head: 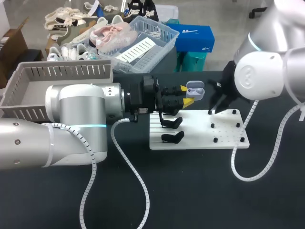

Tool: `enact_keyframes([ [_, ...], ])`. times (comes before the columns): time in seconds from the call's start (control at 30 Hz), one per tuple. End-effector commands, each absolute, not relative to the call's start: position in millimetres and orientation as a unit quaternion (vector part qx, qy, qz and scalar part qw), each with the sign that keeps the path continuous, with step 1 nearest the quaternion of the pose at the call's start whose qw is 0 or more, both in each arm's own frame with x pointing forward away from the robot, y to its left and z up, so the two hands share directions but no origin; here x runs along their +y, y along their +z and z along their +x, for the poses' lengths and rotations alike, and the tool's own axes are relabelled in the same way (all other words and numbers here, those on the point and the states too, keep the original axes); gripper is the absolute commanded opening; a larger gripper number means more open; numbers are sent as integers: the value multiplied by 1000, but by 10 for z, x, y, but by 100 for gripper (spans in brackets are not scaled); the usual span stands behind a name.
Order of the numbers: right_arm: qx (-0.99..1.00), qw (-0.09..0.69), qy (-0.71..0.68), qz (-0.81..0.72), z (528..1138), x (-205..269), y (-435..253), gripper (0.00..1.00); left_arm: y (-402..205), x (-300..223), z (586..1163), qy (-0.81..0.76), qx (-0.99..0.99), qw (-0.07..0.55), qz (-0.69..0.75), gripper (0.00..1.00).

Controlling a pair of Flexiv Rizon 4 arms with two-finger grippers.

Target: Pick up each earbud case from the left stands, insert the matching earbuds, close the lid, and place the case in the box.

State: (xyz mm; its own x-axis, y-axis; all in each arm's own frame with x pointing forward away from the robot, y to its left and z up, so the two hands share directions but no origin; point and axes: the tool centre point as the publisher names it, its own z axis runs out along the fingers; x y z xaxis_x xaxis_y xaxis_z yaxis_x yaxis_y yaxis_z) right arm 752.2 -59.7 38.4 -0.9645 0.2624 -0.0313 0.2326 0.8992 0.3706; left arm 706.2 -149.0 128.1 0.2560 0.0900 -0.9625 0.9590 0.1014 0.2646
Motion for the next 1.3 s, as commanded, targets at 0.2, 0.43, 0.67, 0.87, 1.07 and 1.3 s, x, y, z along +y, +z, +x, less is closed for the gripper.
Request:
enact_keyframes([
  [0.2, 972, 69, 176, 143, 7199, -669, 574, 0, 1275, -1497, 7060, -380, 476, 571, 550, 0],
  [0.43, 966, 94, 179, 163, 6942, -679, 721, 0, 1275, -1497, 7060, -380, 476, 571, 550, 0],
  [0.67, 962, 111, 179, 174, 6605, -668, 819, 0, 1275, -1497, 7060, -380, 476, 571, 550, 0],
  [0.87, 960, 123, 180, 176, 6327, -596, 897, 0, 1275, -1497, 7060, -380, 476, 571, 550, 0],
  [1.07, 966, 122, 165, 160, 6122, -456, 955, 0, 1275, -1497, 7060, -380, 476, 571, 550, 0],
  [1.3, 975, 124, 144, 111, 5999, -267, 1038, 0, 1275, -1497, 7060, -380, 476, 571, 550, 0],
])
